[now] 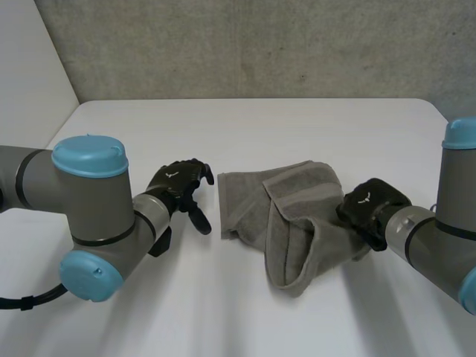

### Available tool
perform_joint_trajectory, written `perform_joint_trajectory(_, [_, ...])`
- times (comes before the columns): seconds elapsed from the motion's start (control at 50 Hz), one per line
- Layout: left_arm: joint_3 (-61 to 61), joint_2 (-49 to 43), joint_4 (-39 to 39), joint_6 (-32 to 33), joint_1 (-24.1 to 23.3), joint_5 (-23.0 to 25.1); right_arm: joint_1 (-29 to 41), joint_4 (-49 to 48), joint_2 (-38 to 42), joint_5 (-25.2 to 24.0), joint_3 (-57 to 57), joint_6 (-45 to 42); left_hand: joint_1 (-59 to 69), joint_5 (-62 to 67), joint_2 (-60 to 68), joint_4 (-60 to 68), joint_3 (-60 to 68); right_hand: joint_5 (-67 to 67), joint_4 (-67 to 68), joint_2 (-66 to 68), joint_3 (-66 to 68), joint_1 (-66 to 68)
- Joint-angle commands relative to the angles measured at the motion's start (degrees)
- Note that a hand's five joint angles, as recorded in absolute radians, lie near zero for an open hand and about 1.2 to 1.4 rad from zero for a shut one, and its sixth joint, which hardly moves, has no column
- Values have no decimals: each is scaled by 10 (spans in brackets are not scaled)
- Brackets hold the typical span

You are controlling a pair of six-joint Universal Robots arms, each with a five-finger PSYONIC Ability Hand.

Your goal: Fold the towel.

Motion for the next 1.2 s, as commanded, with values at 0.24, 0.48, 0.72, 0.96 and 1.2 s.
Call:
perform_joint_trajectory(0.24, [24, -26, 68, 10, -31, 13, 8, -78, -99, -29, 30, 33, -15, -1, -12, -16, -12, -276, -285, -266, -274, -270])
perform_joint_trajectory(0.48, [64, -97, 72, 10, -69, 91, 53, -101, -135, -141, 99, 11, -7, 7, -3, -8, -4, -255, -263, -245, -252, -248])
perform_joint_trajectory(0.72, [56, -118, 68, 113, -73, 116, 51, -105, -91, -166, 141, -61, 27, 41, 30, 26, 30, -194, -202, -184, -191, -187])
perform_joint_trajectory(0.96, [32, -117, 74, 137, -73, 119, 51, -117, -26, -179, 140, -75, 27, 41, 30, 26, 30, -110, -118, -100, -107, -103])
perform_joint_trajectory(1.2, [30, -117, 76, 135, -73, 163, 42, -160, -25, -174, 141, -63, 27, 41, 30, 26, 30, 251, 243, 261, 254, 258])
